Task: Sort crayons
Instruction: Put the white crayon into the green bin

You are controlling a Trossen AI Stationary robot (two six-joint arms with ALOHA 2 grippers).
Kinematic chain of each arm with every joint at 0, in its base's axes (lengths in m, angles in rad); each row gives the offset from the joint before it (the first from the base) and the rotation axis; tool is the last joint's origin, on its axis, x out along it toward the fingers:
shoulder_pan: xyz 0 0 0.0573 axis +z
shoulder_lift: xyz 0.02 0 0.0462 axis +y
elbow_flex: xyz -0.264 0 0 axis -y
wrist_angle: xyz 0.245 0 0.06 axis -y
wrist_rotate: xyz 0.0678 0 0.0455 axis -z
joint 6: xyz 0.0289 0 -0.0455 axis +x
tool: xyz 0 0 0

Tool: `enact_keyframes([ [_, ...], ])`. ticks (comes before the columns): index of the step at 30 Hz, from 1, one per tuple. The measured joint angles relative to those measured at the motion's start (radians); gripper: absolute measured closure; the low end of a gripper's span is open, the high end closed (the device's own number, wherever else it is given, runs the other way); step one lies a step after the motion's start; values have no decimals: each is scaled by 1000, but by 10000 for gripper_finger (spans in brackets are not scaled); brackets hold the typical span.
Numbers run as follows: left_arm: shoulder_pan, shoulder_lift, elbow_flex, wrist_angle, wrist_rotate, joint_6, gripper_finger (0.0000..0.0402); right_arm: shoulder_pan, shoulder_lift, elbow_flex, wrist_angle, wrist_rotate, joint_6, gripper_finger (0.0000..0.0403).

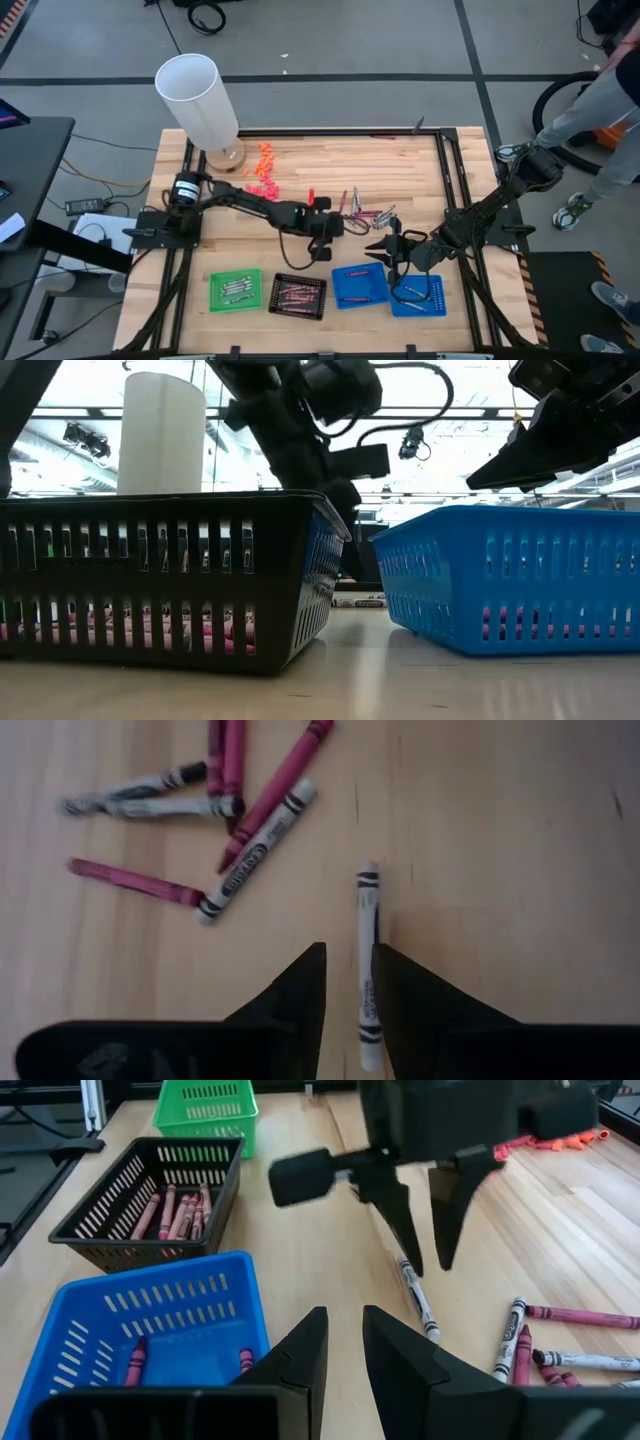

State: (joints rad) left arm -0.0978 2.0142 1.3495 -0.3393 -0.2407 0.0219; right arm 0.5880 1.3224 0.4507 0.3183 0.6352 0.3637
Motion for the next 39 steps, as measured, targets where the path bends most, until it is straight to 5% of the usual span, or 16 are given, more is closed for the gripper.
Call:
enact_keyframes([
  [13, 63, 48, 0, 28, 228, -16, 308, 2, 0, 0, -8, -1, 0, 325],
  [23, 62, 70, 3, 28, 228, -11, 313, 2, 0, 0, -7, -1, 0, 325],
  [32, 62, 69, 6, -6, 227, -11, 390, 2, 0, 0, -7, -1, 0, 325],
  [39, 54, 40, 1, -64, 220, -30, 384, 2, 0, 0, -6, -1, 0, 325],
])
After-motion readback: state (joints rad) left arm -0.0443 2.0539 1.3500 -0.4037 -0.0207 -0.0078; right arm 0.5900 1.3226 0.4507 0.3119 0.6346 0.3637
